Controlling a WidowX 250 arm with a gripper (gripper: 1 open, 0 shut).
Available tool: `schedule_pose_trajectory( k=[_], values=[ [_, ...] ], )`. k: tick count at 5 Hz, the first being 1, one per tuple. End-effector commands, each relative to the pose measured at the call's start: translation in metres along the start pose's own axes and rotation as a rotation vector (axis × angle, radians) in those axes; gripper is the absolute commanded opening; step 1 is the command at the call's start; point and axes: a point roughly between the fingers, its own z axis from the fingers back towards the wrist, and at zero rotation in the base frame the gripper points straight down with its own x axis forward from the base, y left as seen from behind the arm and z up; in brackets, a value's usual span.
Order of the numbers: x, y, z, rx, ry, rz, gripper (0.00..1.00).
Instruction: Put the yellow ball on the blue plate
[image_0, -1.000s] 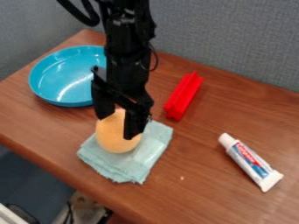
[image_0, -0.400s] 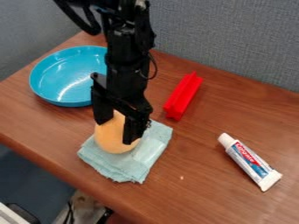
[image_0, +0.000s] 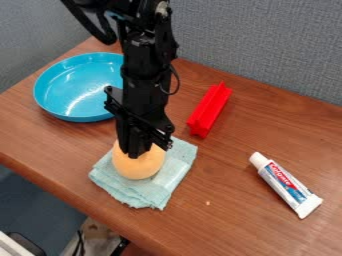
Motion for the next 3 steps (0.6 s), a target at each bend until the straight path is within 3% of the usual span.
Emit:
schedule_pose_trajectory(
  k=[1, 2, 3],
  values=[
    [0.0001, -0.0013, 0.0034, 0.008, -0.014, -0.006, 1.00],
    [-0.0004, -0.0027, 0.0056, 0.009, -0.020, -0.008, 0.00],
    [-0.0006, -0.0040, 0.0081, 0.010, -0.027, -0.011, 0.00]
  ],
)
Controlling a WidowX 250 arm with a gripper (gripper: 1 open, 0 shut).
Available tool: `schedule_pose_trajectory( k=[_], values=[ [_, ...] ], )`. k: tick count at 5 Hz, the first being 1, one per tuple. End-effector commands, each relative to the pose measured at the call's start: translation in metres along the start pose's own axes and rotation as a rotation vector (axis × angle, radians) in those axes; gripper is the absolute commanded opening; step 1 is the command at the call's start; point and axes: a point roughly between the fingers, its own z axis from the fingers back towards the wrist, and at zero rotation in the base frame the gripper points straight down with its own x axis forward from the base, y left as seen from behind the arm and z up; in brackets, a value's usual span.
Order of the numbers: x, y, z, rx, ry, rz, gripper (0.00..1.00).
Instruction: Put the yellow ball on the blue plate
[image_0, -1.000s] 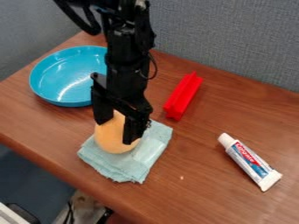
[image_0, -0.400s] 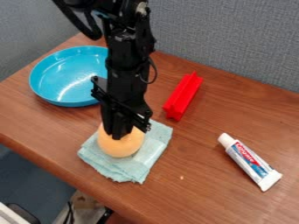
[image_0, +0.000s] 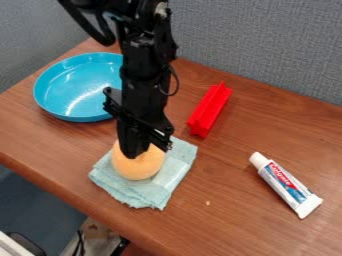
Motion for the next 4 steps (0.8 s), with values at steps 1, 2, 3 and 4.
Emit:
schedule_pose_trajectory(
  k=[1, 2, 3, 4],
  values=[
    [0.0009, -0.0039, 0.0107, 0.011, -0.036, -0.013, 1.00],
    [0.0003, -0.0055, 0.0131, 0.013, -0.044, -0.016, 1.00],
    [0.0013, -0.0052, 0.0114, 0.013, -0.047, -0.020, 0.00],
    [0.0015, -0.0052, 0.0115, 0.013, -0.050, -0.026, 0.00]
  ],
)
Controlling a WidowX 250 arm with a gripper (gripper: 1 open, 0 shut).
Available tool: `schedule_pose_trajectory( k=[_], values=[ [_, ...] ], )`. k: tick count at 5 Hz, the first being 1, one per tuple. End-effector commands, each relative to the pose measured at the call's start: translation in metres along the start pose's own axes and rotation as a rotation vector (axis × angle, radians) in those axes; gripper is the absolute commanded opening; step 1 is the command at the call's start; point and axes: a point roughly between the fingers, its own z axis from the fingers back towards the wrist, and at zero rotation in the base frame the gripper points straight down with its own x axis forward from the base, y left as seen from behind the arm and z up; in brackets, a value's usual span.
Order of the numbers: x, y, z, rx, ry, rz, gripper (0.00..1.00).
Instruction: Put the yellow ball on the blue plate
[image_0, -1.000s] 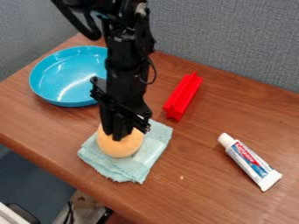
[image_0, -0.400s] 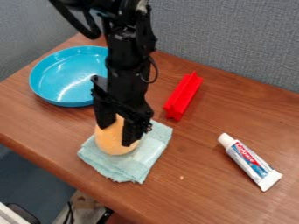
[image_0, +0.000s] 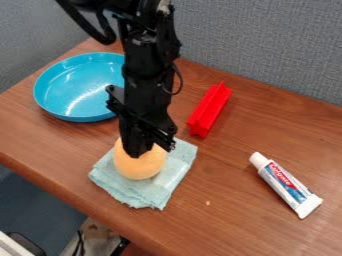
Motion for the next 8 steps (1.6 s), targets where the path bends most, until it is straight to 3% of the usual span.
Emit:
schedule_pose_trajectory(
  k=[1, 2, 3, 4, 5, 6, 7, 8],
  values=[
    [0.0008, -0.0016, 0.0090, 0.008, -0.033, -0.008, 1.00],
    [0.0000, -0.0027, 0.0118, 0.010, -0.039, -0.010, 1.00],
    [0.0013, -0.0022, 0.0087, 0.009, -0.040, -0.012, 0.00],
    [0.0019, -0.0019, 0.0080, 0.010, -0.042, -0.015, 0.00],
    [0.0009, -0.0026, 0.0102, 0.009, -0.045, -0.018, 1.00],
    [0.0000, -0.0033, 0.0129, 0.010, -0.049, -0.021, 1.00],
    [0.0013, -0.0025, 0.0092, 0.010, -0.048, -0.022, 0.00],
    [0.0022, -0.0019, 0.0084, 0.011, -0.049, -0.024, 0.00]
  ],
)
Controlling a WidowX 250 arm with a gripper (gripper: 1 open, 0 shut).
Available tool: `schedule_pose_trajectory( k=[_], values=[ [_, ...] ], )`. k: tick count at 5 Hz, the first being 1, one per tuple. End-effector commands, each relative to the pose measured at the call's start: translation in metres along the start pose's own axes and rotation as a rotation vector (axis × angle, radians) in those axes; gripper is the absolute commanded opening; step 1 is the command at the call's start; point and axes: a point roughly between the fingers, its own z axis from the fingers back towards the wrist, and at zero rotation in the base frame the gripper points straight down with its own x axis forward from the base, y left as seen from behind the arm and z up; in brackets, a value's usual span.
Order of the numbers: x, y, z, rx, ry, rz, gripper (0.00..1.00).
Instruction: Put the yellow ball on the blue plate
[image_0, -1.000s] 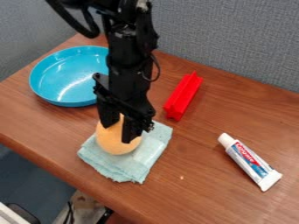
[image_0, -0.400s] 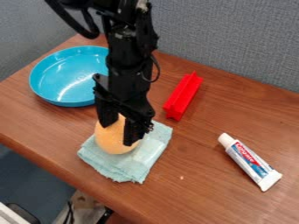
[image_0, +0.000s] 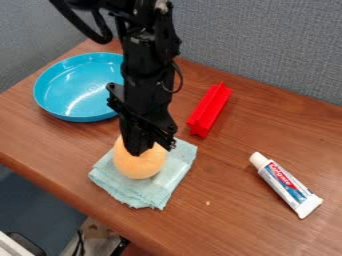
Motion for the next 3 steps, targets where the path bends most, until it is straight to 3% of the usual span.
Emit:
schedule_pose_trajectory(
  k=[1, 2, 3],
  values=[
    [0.0019, -0.0008, 0.0062, 0.005, -0.022, -0.006, 1.00],
    [0.0012, -0.0014, 0.0084, 0.006, -0.025, -0.009, 1.00],
    [0.0028, -0.0004, 0.0044, 0.005, -0.022, -0.010, 0.00]
  ],
)
